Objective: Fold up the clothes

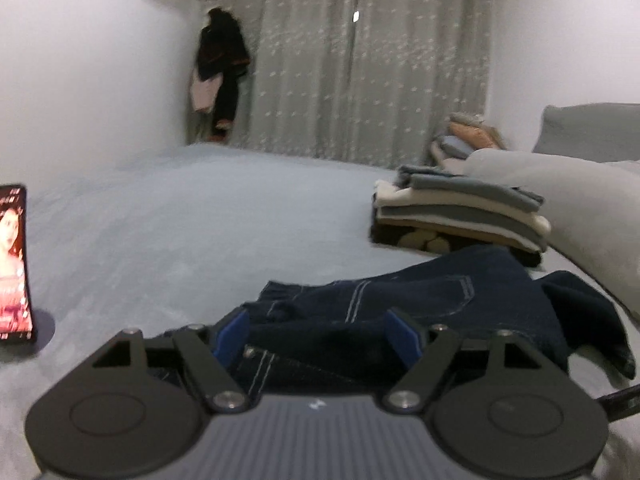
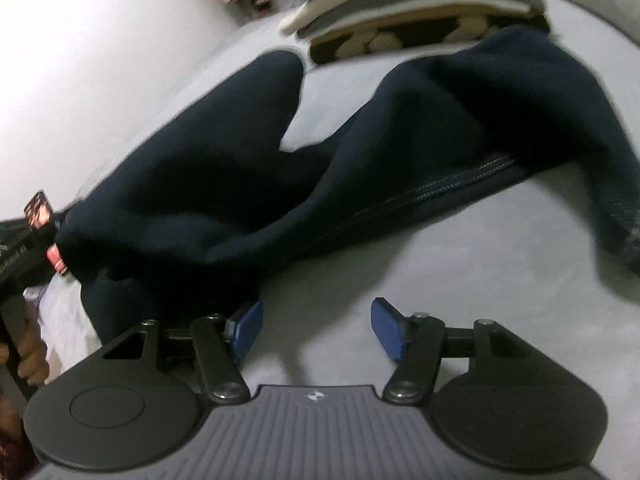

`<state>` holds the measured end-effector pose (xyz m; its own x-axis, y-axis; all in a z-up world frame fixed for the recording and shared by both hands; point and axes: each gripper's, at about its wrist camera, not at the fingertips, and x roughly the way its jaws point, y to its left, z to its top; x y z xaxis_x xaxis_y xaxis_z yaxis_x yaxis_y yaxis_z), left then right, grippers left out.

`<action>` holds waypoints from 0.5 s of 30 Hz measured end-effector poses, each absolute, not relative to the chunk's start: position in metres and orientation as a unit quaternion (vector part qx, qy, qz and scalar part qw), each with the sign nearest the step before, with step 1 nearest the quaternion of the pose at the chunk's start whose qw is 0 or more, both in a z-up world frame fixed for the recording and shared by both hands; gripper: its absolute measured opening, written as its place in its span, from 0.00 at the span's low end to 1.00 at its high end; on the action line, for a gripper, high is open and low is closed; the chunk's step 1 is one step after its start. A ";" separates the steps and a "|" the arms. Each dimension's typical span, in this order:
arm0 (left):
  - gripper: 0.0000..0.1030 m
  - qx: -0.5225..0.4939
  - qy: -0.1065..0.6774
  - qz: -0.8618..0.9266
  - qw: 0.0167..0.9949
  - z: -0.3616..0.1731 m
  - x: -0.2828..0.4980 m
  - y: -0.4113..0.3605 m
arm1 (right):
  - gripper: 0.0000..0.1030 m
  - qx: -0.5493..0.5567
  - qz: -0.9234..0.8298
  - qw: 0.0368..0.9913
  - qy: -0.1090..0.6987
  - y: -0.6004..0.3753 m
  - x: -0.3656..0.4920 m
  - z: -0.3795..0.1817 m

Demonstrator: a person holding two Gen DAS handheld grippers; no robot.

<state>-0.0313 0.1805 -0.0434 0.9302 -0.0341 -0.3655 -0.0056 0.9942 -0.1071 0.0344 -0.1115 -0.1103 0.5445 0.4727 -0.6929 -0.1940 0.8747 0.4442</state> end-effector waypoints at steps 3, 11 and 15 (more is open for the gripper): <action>0.79 -0.077 0.182 -0.050 0.979 -0.043 -0.037 0.186 | 0.62 0.168 0.206 0.855 0.446 -0.101 0.040 -0.114; 0.79 -0.045 0.163 -0.138 0.976 -0.046 -0.046 0.171 | 0.62 0.228 0.214 0.845 0.435 -0.099 0.052 -0.107; 0.79 -0.042 0.155 -0.174 0.972 -0.044 -0.047 0.169 | 0.62 0.254 0.224 0.834 0.436 -0.093 0.058 -0.110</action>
